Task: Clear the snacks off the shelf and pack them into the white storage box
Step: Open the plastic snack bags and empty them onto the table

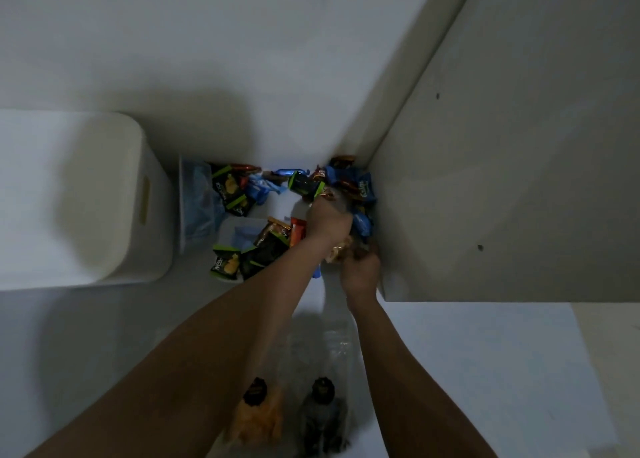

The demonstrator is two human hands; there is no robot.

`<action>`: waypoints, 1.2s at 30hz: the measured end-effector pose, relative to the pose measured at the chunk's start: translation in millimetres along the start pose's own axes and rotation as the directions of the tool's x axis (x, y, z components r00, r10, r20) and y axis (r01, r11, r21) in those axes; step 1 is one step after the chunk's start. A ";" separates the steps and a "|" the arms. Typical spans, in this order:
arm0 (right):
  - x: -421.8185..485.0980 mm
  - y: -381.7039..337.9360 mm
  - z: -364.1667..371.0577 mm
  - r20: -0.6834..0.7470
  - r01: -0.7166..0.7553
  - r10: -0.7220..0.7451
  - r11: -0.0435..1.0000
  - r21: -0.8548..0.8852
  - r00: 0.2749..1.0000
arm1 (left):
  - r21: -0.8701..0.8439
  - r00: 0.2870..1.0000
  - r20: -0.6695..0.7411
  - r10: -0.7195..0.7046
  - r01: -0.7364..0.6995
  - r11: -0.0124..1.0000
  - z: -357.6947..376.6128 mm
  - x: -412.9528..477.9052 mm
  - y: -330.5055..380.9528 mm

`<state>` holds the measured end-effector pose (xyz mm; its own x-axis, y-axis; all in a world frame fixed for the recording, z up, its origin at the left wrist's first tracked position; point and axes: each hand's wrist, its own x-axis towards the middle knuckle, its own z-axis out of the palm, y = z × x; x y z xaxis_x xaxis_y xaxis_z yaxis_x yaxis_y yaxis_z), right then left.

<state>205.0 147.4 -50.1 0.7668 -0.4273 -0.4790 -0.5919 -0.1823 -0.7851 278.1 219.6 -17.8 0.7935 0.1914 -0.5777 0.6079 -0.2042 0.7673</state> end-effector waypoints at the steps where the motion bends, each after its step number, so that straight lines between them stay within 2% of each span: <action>1: -1.5 -3.3 1.8 -0.004 -0.005 0.005 1.000 0.029 1.000 | 0.021 1.000 -0.003 0.031 -0.031 0.999 -3.9 -1.1 1.4; 7: -8.9 -25.0 5.6 0.020 0.026 -0.031 0.980 0.196 0.999 | -0.047 0.981 -0.074 0.182 -0.185 0.982 -27.3 -16.9 6.9; 11: -17.6 -46.1 -3.0 0.084 0.120 -0.137 0.976 0.180 0.987 | -0.139 0.965 -0.071 0.250 -0.258 0.956 -46.9 -38.7 13.1; 14: -26.8 -66.4 -20.5 0.039 0.279 -0.293 0.936 0.213 0.955 | -0.144 0.934 -0.049 0.354 -0.358 0.923 -64.7 -57.5 14.9; 17: -39.5 -84.5 -40.4 0.063 0.354 -0.383 0.897 0.263 0.922 | -0.161 0.904 -0.024 0.428 -0.426 0.890 -76.3 -80.7 11.0; 21: -65.0 -96.2 -67.1 0.078 0.418 -0.446 0.876 0.241 0.891 | -0.171 0.858 -0.148 0.493 -0.513 0.841 -79.8 -122.5 10.3; 23: -79.8 -101.0 -86.1 0.098 0.456 -0.490 0.855 0.247 0.866 | -0.183 0.845 -0.212 0.490 -0.527 0.830 -81.8 -145.6 13.7; 26: -103.9 -108.5 -116.6 0.113 0.504 -0.549 0.817 0.279 0.828 | -0.240 0.856 -0.228 0.465 -0.512 0.825 -81.4 -186.7 22.2; 32: -145.5 -125.0 -167.7 0.096 0.552 -0.628 0.739 0.387 0.773 | -0.540 0.868 -0.273 0.414 -0.495 0.681 -72.4 -258.3 47.6; 34: -158.5 -129.3 -181.2 0.077 0.571 -0.650 0.712 0.409 0.756 | -0.504 0.826 -0.347 0.445 -0.564 0.654 -71.0 -277.5 54.3; 36: -170.5 -134.7 -192.3 0.050 0.588 -0.670 0.683 0.433 0.741 | -0.411 0.750 -0.422 0.510 -0.659 0.629 -69.5 -294.4 61.5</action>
<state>106.3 74.4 212.8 0.9770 -0.1498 0.1516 0.1545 0.0077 -0.9880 79.9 217.4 218.8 0.8924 0.4449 0.0754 -0.1526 0.1402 0.9783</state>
